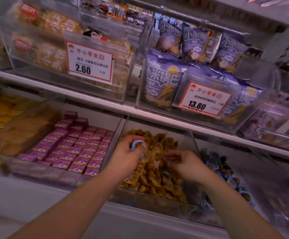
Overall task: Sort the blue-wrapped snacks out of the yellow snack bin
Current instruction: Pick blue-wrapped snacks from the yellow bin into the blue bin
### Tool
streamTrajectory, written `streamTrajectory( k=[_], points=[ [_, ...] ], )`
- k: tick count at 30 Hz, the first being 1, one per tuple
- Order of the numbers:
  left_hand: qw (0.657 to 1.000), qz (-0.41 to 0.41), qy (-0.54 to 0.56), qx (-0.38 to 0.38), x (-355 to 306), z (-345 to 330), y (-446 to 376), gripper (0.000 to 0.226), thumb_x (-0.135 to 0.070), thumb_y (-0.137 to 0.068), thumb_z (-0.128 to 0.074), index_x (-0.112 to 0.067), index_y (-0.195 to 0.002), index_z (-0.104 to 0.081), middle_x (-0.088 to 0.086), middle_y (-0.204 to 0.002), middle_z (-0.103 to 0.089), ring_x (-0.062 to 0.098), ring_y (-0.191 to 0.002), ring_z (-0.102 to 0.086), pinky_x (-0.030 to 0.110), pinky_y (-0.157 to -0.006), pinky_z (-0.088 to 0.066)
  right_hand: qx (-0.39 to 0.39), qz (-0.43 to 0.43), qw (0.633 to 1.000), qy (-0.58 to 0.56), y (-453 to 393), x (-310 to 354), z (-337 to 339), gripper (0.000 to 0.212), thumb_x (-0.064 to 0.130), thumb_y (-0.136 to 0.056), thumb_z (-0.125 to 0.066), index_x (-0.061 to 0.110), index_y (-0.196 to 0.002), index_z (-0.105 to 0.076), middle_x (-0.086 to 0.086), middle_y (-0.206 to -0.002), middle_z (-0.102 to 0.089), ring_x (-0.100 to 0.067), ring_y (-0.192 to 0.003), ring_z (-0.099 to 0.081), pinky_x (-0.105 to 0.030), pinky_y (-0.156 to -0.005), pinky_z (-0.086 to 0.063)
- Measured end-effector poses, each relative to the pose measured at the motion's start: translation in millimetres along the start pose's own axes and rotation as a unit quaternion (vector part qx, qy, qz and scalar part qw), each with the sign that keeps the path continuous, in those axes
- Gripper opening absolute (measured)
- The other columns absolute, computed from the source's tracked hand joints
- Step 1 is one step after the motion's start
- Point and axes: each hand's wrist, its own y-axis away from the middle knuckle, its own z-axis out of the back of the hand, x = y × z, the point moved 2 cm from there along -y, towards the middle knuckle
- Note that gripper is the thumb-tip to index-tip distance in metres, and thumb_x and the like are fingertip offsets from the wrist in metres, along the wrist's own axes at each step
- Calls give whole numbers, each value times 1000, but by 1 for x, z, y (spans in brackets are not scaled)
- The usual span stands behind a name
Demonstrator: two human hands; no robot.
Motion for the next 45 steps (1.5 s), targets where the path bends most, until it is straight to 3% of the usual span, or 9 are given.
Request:
streamTrajectory(
  k=[5, 9, 13, 21, 25, 31, 37, 40, 45],
  points=[
    [994, -108, -20, -7, -9, -8, 8, 19, -16, -89, -70, -24, -106, -68, -6, -101, -70, 8, -93, -67, 19, -72, -53, -73, 43, 982, -168, 19, 12, 17, 18, 4, -94, -62, 7, -110, -70, -13, -99, -74, -23, -91, -72, -28, -73, -59],
    [979, -192, -68, 12, -14, -38, 23, 32, -12, -86, -74, -34, -108, -65, -23, -102, -67, -3, -95, -64, 9, -76, -49, 48, -53, 850, -522, 35, 16, 2, 27, 19, -91, -58, 3, -106, -74, -23, -105, -72, -31, -83, -72, -39, -64, -60],
    [972, -212, -90, 45, -10, -73, 29, 56, -11, -80, -79, -44, -120, -57, -35, -118, -61, -14, -110, -56, 6, -88, -45, 74, -45, 809, -582, 43, 12, 0, 36, 29, -85, -66, 7, -114, -72, -19, -114, -71, -28, -100, -70, -46, -88, -58],
    [907, -312, -240, 147, 0, -99, 28, 62, -47, -90, -59, -41, -146, -33, -31, -149, -35, -7, -138, -34, 10, -109, -26, -83, 41, 880, -465, 57, -34, 70, 17, 14, -96, -60, 17, -90, -76, -3, -75, -70, -18, -67, -68, -23, -44, -45],
    [831, -281, -446, 177, 18, -95, 7, 41, -43, -97, -52, -40, -137, -49, -25, -140, -46, 5, -129, -46, 25, -108, -35, -209, 9, 948, -240, 54, -83, 110, 12, 18, -97, -61, 9, -97, -69, -4, -77, -71, -13, -67, -69, -26, -56, -54],
    [697, -245, -642, 205, 40, -99, -8, 49, -46, -91, -52, -37, -139, -47, -15, -135, -54, 20, -123, -50, 40, -108, -32, -71, -118, 955, -262, 39, -117, 113, 24, 34, -96, -60, 15, -101, -73, -1, -101, -76, -16, -99, -70, -36, -90, -55],
    [722, -249, -615, 197, 38, -102, -12, 27, -50, -83, -59, -40, -108, -60, -20, -95, -58, 16, -106, -51, 44, -107, -31, -267, 12, 956, -125, 28, -96, 113, 22, 28, -94, -59, 16, -83, -74, 0, -83, -76, -12, -86, -70, -27, -80, -52],
    [742, -279, -581, 186, 31, -97, -4, 17, -41, -76, -72, -37, -90, -62, -20, -76, -54, 14, -91, -57, 52, -109, -34, -252, 95, 958, -103, 28, -73, 91, 18, 28, -95, -56, 26, -87, -72, 5, -81, -74, -12, -78, -68, -35, -74, -54],
    [754, -276, -589, 88, 4, -58, -10, 21, -42, -77, -72, -34, -95, -63, -14, -83, -66, 19, -84, -63, 47, -93, -43, -194, 251, 942, 107, 37, -32, 57, 26, 24, -96, -52, 24, -120, -62, 10, -116, -58, -1, -103, -55, -5, -87, -39]
  ],
)
